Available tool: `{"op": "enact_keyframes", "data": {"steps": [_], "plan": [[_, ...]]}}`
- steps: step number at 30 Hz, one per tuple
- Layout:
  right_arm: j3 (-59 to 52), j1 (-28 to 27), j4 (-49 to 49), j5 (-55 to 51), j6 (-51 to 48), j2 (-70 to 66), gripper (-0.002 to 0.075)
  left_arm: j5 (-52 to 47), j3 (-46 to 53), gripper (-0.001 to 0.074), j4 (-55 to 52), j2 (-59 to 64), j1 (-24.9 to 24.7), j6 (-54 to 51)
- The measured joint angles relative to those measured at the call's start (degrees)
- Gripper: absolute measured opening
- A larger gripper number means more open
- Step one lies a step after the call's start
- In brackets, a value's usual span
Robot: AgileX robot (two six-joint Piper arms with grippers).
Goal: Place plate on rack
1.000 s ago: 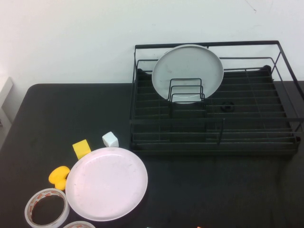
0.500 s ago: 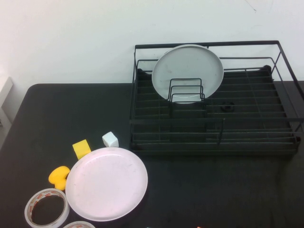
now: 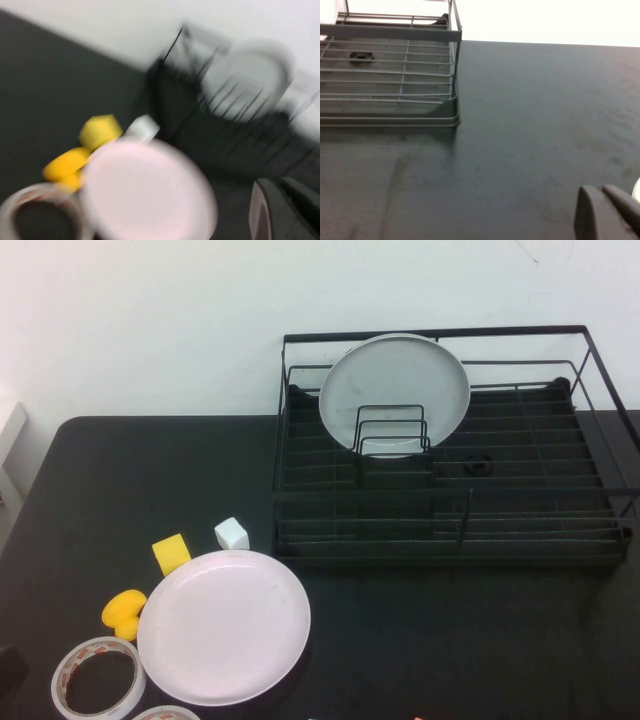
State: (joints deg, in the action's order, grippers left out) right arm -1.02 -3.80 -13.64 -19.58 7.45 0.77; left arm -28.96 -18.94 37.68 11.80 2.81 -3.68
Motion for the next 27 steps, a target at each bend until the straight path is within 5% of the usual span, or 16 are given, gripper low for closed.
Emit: {"op": "enact_keyframes", "data": {"steps": [6, 14, 19, 27], "plan": [[0.0, 0.0, 0.0, 0.0, 0.0, 0.0, -0.0002, -14.0, -13.68, -0.0002, -16.63, 17.44, -1.54, -0.98], [0.0, 0.0, 0.0, 0.0, 0.0, 0.0, -0.0002, -20.56, -26.11, 0.0014, -27.98, 38.04, -13.02, -0.98], [-0.1, 0.0, 0.0, 0.0, 0.0, 0.0, -0.0002, -22.6, -31.38, 0.013, -32.6, 51.37, -19.93, 5.13], [-0.1, 0.0, 0.0, 0.0, 0.0, 0.0, -0.0002, -24.23, -35.61, 0.041, -32.05, 68.7, -20.79, 12.3]]}}
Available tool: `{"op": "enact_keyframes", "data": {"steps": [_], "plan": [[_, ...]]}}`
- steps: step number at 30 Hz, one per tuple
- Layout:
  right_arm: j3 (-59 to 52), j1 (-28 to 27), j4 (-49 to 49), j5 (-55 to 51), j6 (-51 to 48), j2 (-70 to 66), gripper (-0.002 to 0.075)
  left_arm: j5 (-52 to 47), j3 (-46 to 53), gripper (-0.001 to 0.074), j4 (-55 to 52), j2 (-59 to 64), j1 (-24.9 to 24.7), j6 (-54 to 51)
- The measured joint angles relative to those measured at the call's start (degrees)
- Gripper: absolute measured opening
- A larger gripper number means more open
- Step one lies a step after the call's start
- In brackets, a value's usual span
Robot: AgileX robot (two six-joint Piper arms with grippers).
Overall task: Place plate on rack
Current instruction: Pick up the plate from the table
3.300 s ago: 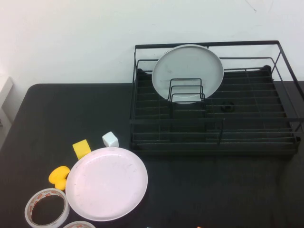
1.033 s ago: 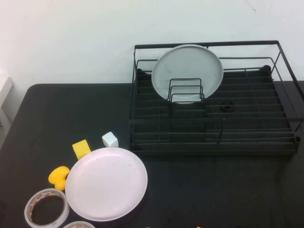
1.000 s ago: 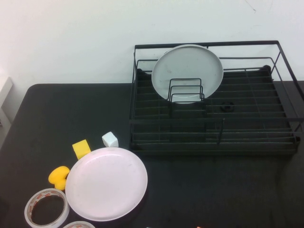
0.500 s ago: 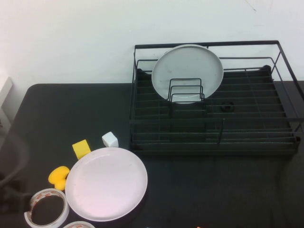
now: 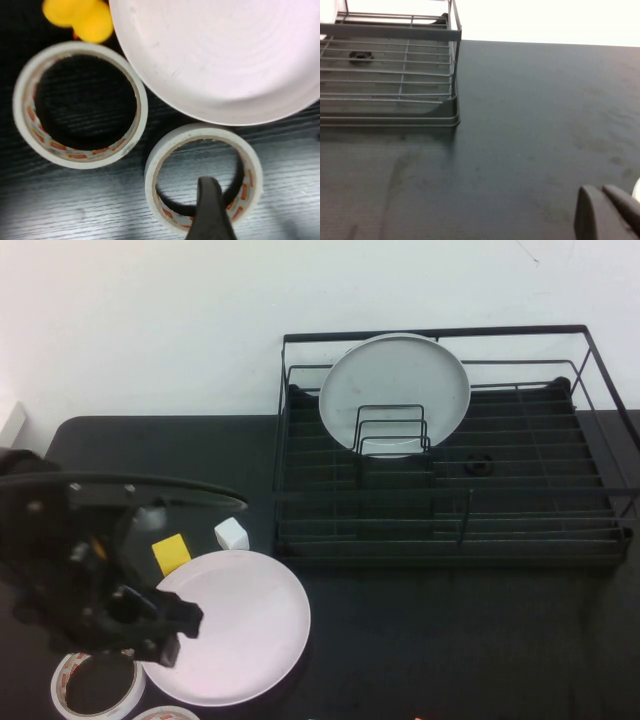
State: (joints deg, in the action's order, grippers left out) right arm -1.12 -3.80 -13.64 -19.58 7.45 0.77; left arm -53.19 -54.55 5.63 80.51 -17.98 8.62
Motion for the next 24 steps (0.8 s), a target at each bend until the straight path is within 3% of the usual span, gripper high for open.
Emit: {"op": "enact_keyframes", "data": {"steps": [15, 24], "plan": [[0.0, 0.0, 0.0, 0.0, 0.0, 0.0, -0.0002, 8.08, -0.25, 0.0441, 1.11, 15.22, 0.0, 8.9], [0.0, 0.0, 0.0, 0.0, 0.0, 0.0, -0.0002, 7.92, -0.25, 0.0393, -1.71, 17.84, 0.0, 11.94]]}}
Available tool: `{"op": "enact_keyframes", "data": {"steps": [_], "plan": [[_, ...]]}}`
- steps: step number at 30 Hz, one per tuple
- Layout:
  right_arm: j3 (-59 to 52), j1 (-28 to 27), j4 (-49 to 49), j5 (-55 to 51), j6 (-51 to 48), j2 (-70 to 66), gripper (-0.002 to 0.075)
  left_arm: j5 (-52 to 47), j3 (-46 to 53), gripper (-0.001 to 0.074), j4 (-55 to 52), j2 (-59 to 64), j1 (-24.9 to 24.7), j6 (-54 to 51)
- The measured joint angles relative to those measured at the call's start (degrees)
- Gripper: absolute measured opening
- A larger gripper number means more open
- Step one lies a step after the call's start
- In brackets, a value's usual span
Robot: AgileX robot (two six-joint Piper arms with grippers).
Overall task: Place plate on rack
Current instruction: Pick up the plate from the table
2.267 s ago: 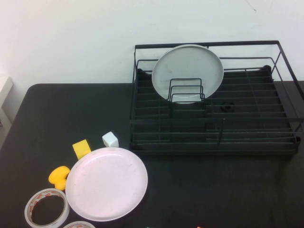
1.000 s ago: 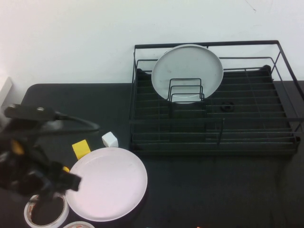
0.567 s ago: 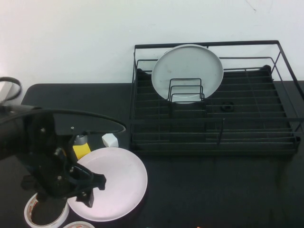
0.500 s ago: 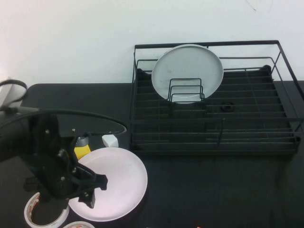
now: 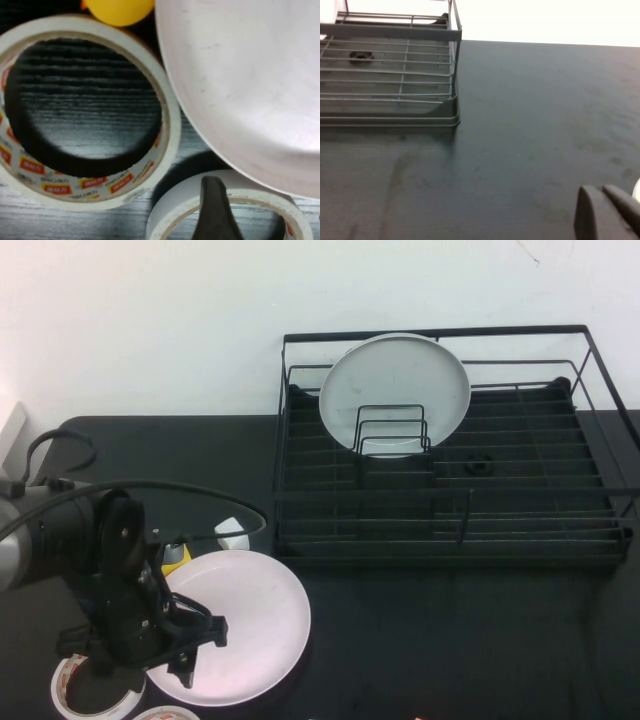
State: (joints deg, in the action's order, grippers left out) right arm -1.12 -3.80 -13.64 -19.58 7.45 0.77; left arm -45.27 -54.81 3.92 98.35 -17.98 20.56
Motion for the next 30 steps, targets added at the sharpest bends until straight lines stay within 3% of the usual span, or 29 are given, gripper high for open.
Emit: {"op": "enact_keyframes", "data": {"steps": [30], "plan": [[0.0, 0.0, -0.06, 0.0, 0.0, 0.0, -0.0002, 9.17, 0.0, 0.0386, -10.07, 0.13, 1.12, 4.18]]}}
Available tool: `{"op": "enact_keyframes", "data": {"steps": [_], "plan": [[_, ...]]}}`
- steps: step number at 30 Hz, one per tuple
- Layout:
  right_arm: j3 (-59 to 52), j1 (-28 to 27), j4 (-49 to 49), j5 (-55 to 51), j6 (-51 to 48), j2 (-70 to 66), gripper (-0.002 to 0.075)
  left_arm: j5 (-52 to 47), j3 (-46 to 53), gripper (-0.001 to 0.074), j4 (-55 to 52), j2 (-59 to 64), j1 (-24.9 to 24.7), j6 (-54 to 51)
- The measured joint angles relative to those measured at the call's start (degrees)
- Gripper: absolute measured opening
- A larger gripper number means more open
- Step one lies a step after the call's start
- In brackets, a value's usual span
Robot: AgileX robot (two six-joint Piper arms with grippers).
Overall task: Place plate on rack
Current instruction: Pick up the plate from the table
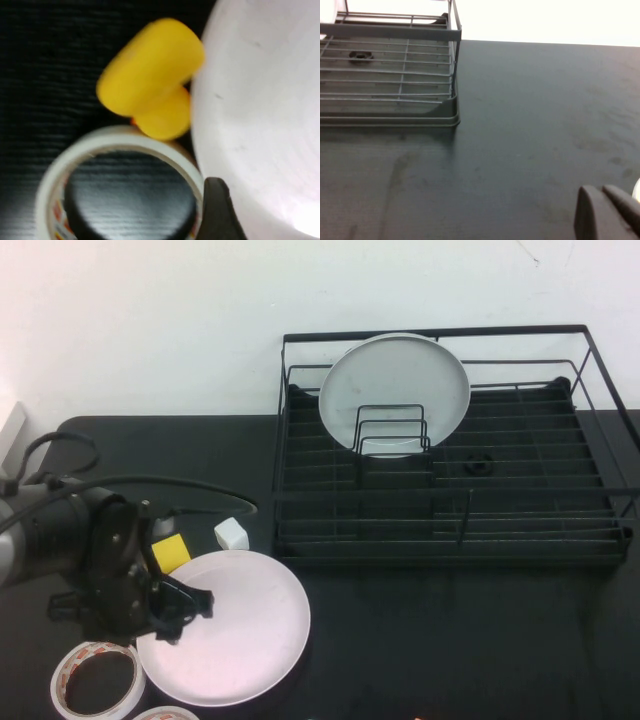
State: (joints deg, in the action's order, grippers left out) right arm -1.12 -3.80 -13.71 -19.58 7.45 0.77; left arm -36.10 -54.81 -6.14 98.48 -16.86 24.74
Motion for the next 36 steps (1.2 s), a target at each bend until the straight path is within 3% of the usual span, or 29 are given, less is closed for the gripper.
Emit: {"op": "enact_keyframes", "data": {"steps": [7, 20, 36], "plan": [[0.0, 0.0, 0.0, 0.0, 0.0, 0.0, -0.0002, 3.1, 0.0, 0.0386, -0.1, 0.0, 4.22, 0.15], [0.0, 0.0, 0.0, 0.0, 0.0, 0.0, -0.0002, 7.3, 0.0, 0.0386, 5.6, 0.52, 4.41, -9.57], [0.0, 0.0, 0.0, 0.0, 0.0, 0.0, -0.0002, 12.1, -0.04, 0.0386, 3.08, 6.4, 4.41, -9.94]]}}
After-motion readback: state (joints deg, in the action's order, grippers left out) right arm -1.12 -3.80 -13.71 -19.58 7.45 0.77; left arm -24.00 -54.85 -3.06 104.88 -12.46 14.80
